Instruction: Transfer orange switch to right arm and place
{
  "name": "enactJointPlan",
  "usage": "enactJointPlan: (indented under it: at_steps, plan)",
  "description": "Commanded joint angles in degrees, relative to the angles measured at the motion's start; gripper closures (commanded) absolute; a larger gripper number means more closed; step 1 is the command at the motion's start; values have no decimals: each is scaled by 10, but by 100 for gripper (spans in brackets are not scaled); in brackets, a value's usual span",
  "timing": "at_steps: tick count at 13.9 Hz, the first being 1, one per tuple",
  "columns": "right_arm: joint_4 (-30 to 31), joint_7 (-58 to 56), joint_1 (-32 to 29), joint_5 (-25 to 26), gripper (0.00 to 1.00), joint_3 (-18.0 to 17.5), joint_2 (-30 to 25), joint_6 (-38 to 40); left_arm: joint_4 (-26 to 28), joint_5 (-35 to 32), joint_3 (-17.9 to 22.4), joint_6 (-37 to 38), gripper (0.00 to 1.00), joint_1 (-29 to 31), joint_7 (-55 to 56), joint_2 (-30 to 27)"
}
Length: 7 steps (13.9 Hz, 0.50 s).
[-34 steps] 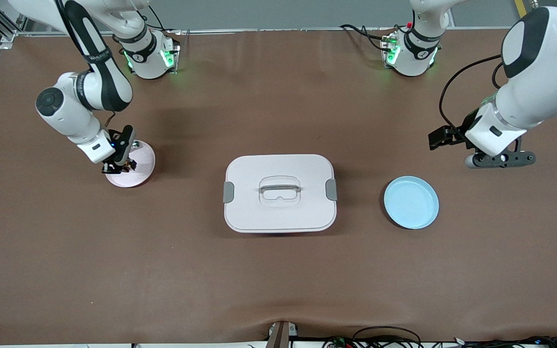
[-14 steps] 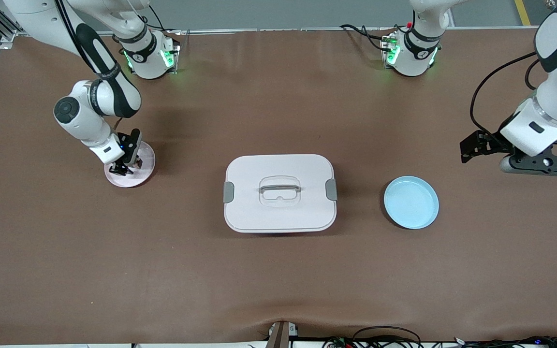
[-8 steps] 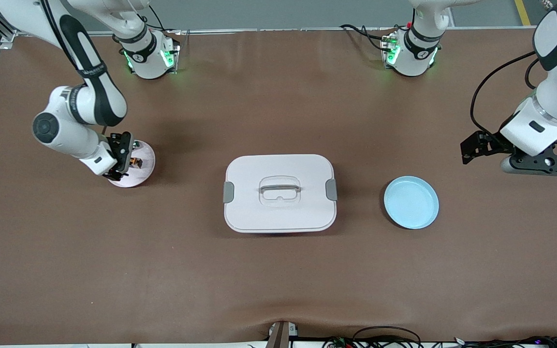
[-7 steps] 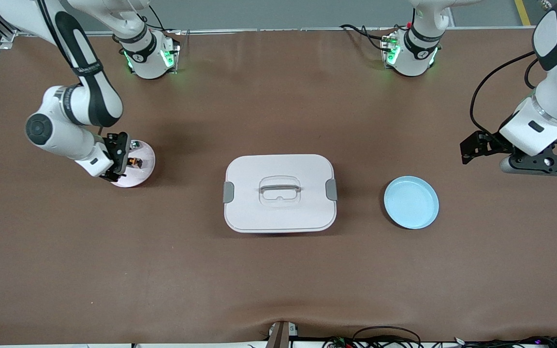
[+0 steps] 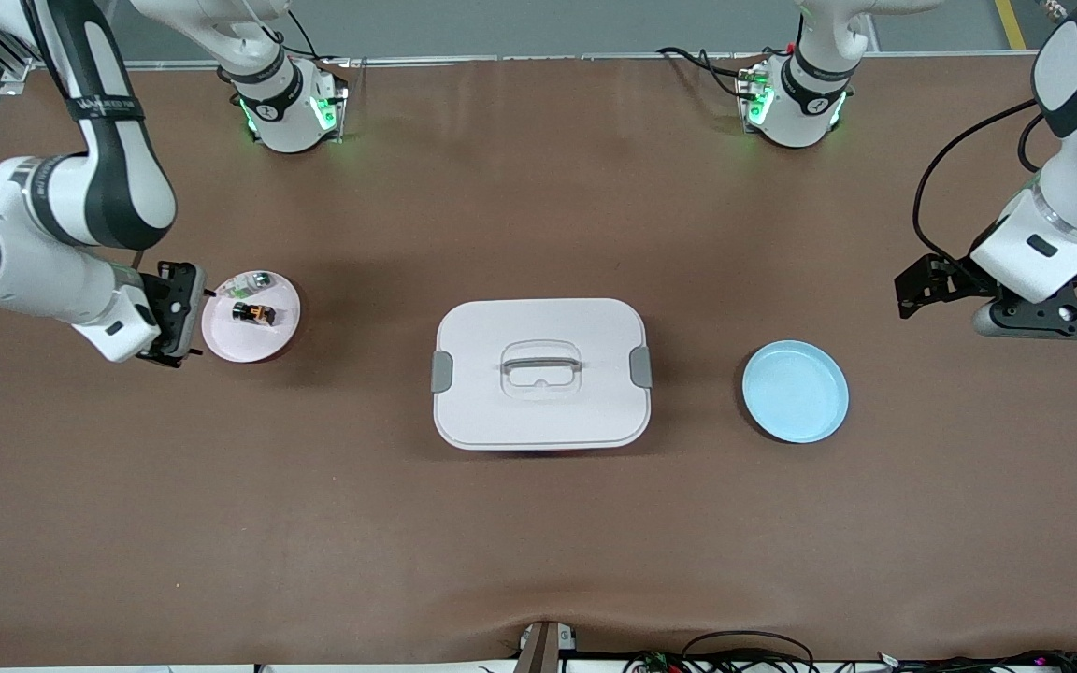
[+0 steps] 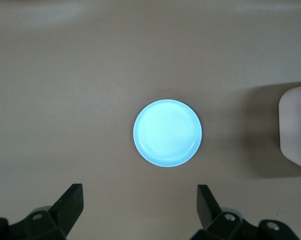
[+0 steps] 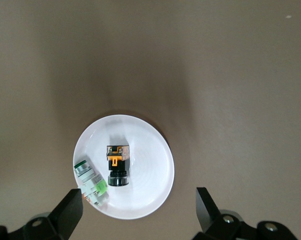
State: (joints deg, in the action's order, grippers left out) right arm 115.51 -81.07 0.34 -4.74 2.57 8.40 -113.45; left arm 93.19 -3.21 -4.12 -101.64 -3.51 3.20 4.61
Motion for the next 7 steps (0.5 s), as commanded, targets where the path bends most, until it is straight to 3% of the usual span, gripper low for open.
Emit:
enactJointPlan:
  at_steps: [1,3,7]
  plan:
    - [-76,129,-9,51,0,-6,3,83,-9,-3,11,12,0,-6,-11,0]
    - [-133,224,-8,70,0,-7,7,146,-9,-1,11,11,0,-4,-10,-1]
    - [-177,308,-8,77,0,-7,7,179,-8,21,12,-9,0,10,-10,-14]
